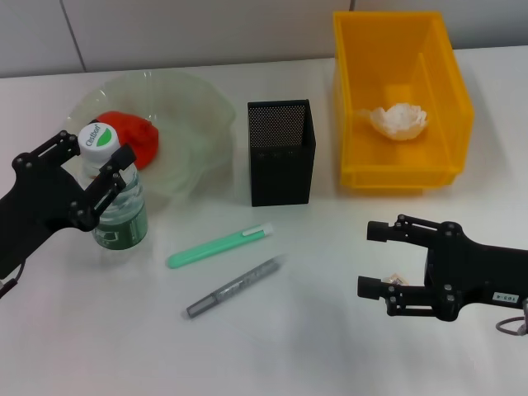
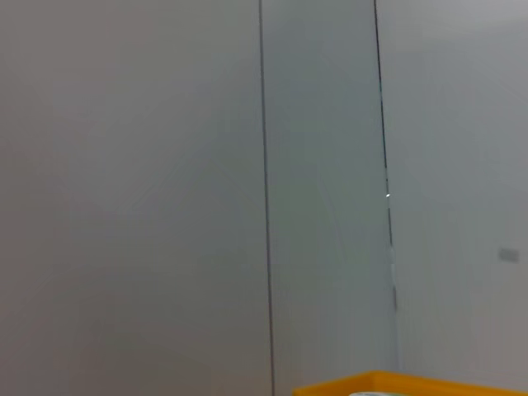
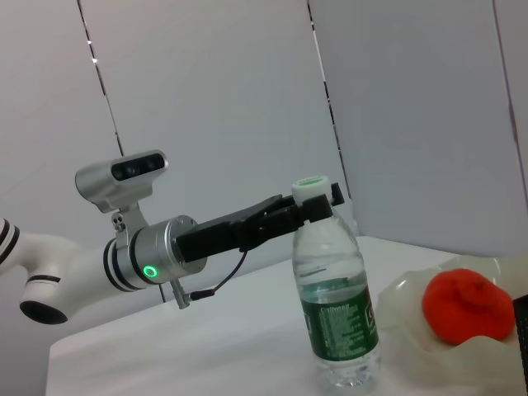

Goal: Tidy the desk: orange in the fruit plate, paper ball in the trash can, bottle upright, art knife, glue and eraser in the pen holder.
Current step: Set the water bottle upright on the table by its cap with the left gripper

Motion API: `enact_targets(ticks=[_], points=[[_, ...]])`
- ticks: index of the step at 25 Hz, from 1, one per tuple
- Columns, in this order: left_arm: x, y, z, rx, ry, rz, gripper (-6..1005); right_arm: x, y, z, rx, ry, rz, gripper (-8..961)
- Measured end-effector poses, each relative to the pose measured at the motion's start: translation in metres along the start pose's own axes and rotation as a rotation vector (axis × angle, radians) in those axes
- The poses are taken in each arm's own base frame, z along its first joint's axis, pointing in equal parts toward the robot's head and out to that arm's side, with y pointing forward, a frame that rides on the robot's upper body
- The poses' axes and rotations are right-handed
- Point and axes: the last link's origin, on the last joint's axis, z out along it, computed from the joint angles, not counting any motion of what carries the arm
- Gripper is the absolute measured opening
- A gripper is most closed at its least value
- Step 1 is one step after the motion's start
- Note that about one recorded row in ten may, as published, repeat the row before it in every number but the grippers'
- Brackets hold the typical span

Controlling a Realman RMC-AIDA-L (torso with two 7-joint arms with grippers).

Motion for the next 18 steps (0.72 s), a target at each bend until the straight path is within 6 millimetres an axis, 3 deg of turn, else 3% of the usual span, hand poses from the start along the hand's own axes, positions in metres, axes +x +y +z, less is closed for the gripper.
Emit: enact_targets(ticks=[18], points=[[-0.0075,-0.0023,-0.0015,0.053,-0.024,0.008,475,0.0016,-0.0004,0.0042,-0.016,0.027,-0.005,819]])
